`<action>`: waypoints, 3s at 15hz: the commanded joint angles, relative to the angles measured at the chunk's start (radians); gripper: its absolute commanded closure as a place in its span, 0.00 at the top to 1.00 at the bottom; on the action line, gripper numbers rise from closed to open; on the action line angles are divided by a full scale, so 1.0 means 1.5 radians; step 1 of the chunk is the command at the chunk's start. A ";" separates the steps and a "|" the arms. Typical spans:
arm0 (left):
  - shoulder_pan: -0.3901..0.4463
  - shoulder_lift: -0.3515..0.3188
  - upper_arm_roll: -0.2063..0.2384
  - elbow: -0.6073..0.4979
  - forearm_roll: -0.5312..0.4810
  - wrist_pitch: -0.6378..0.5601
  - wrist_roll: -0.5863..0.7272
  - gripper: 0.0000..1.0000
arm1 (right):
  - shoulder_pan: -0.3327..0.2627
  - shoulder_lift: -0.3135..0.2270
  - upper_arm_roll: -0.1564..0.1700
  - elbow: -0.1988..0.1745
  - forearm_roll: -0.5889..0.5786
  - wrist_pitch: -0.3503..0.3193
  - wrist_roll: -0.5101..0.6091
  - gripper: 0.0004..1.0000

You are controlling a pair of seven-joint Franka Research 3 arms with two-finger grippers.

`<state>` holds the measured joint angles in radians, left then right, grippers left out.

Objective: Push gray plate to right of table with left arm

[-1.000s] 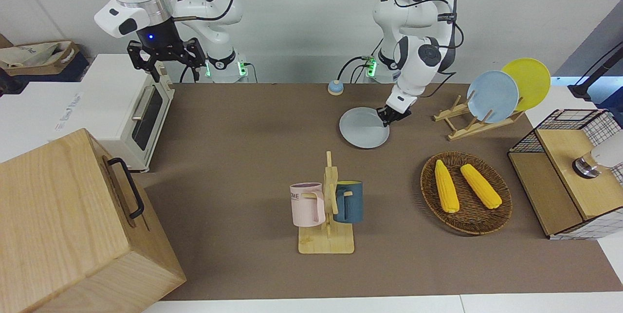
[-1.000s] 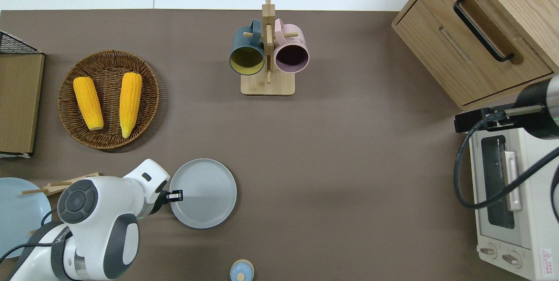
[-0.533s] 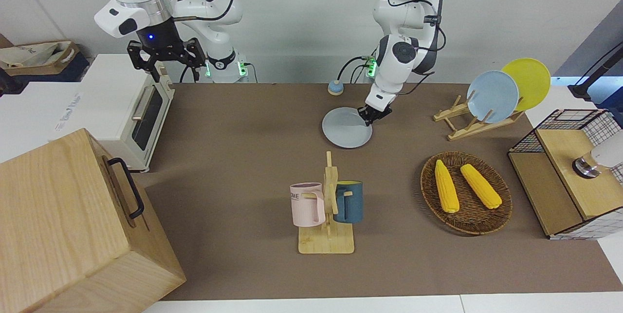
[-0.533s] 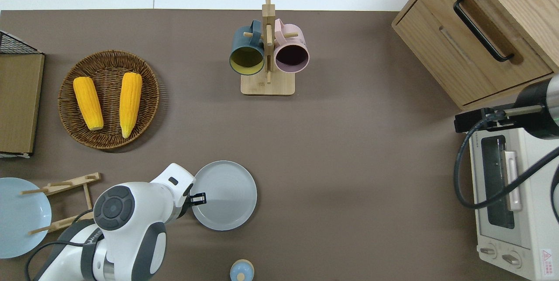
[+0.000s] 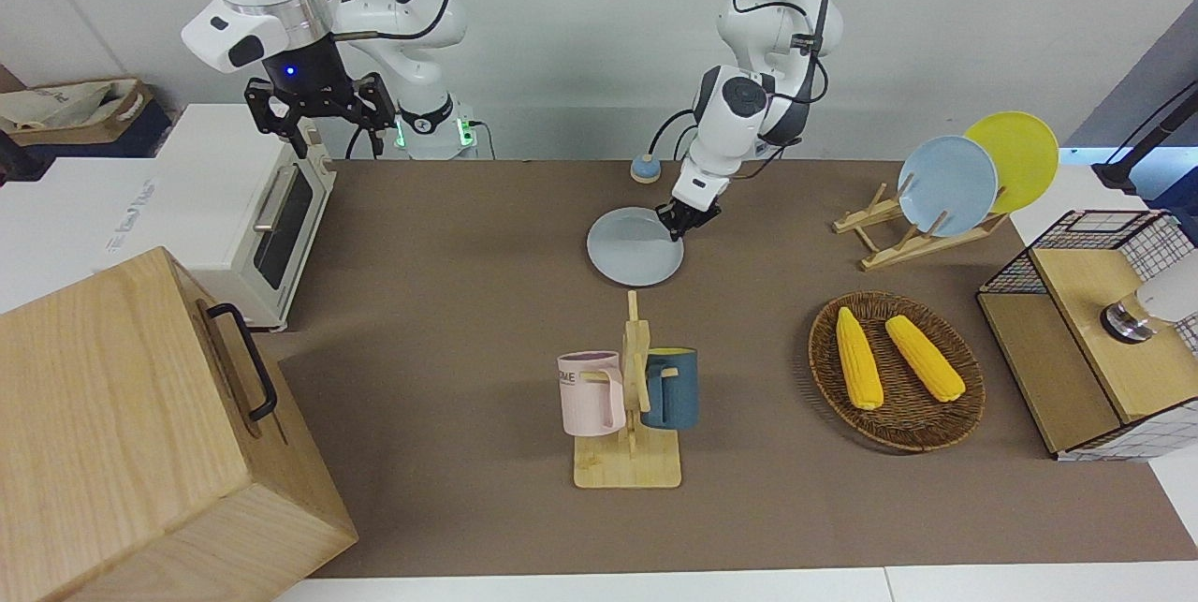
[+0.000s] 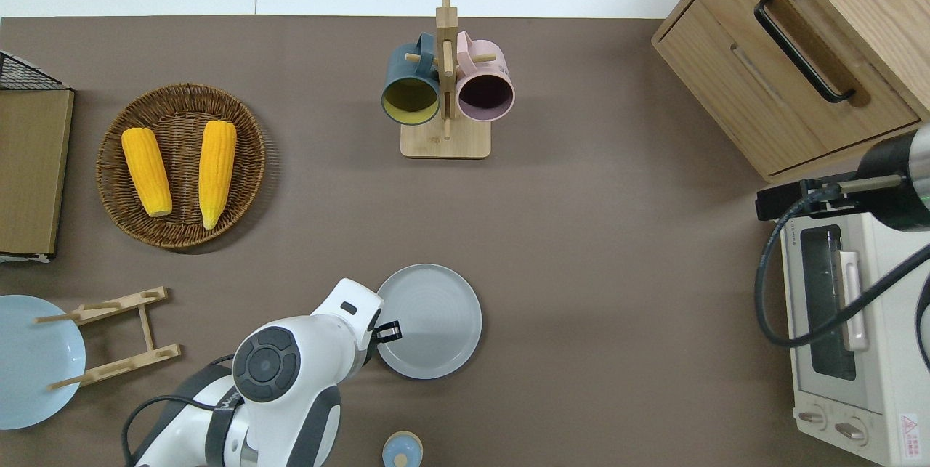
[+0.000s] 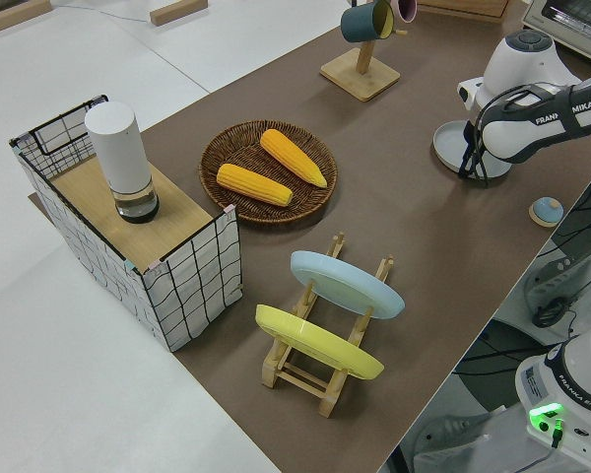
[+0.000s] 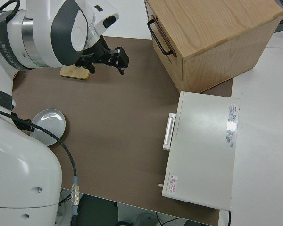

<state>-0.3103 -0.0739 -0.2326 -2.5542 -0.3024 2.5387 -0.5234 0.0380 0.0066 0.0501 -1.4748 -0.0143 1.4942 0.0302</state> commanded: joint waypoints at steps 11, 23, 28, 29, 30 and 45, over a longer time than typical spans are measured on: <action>-0.043 0.104 -0.087 0.097 0.000 0.037 -0.196 0.00 | -0.002 -0.002 -0.001 0.004 0.015 -0.008 -0.001 0.98; -0.094 0.186 -0.088 0.195 0.086 0.037 -0.365 0.00 | -0.002 -0.002 -0.001 0.004 0.015 -0.009 -0.001 0.98; -0.105 0.187 -0.088 0.198 0.086 0.037 -0.399 0.00 | -0.002 -0.002 -0.001 0.004 0.015 -0.008 -0.001 0.98; -0.106 0.187 -0.089 0.199 0.087 0.037 -0.402 0.00 | -0.002 -0.002 -0.001 0.004 0.015 -0.008 -0.001 0.98; -0.107 0.187 -0.089 0.199 0.087 0.037 -0.402 0.00 | -0.002 -0.002 -0.001 0.004 0.015 -0.008 -0.001 0.98; -0.105 0.193 -0.085 0.200 0.133 0.037 -0.402 0.98 | -0.002 -0.002 -0.001 0.004 0.015 -0.008 -0.001 0.98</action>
<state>-0.4532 0.1948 -0.3757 -2.2648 -0.1380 2.5896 -1.1018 0.0380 0.0066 0.0501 -1.4748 -0.0143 1.4942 0.0302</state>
